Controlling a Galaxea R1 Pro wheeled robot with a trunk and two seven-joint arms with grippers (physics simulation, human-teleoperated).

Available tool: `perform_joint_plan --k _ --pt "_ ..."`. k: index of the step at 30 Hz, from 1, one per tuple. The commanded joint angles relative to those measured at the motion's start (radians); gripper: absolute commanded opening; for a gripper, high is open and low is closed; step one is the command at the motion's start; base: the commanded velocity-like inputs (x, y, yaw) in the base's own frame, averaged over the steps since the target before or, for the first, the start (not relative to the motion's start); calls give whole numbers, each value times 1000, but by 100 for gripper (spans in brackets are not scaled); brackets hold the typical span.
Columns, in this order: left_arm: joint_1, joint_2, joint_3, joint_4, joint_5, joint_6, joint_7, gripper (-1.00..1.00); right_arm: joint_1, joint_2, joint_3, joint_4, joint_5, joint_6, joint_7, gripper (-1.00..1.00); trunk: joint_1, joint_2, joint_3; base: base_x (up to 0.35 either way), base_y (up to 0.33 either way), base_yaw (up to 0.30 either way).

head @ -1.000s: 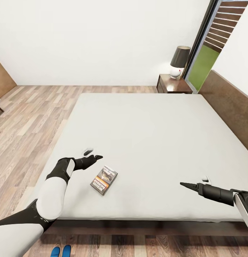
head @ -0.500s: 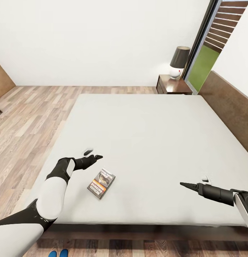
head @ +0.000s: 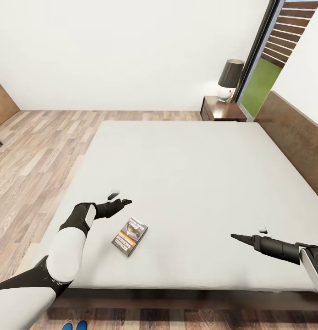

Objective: In the bedroom, move the book from the bed onto either nightstand, and place the two sandals side by side next to the bed.

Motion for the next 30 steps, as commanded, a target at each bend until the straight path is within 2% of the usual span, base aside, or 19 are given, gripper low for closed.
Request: perform_joint_plan --k 1,9,30 --pt "-1 -1 8 -2 -10 5 -8 100 0 0 0 0 -4 7 1 100 0 -1 -1 191 0 0" --pt "-1 -1 8 -2 -10 5 -8 100 -1 0 0 0 -4 7 2 100 0 -1 -1 168 0 0" --pt "-1 -2 8 -2 -10 4 -8 100 0 0 0 0 -4 7 2 100 0 -1 -1 6 0 0"
